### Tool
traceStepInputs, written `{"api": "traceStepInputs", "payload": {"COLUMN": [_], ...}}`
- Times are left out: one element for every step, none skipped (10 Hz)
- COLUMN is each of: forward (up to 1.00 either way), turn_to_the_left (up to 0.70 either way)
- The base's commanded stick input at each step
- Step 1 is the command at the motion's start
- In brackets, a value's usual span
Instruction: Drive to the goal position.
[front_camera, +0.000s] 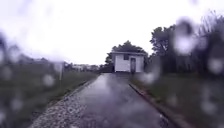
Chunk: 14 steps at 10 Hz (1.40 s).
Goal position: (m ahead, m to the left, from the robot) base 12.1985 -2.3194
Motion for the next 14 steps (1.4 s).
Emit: {"api": "traceStepInputs", "payload": {"forward": [0.68,0.68,0.68,0.68,0.68,0.68,0.69,0.69,0.7,0.69,0.69,0.68,0.68,0.68], "turn_to_the_left": [0.0,0.0,0.01,0.01,0.01,0.0,0.0,0.0,0.0,0.0,0.0,0.0,0.0,0.0]}}
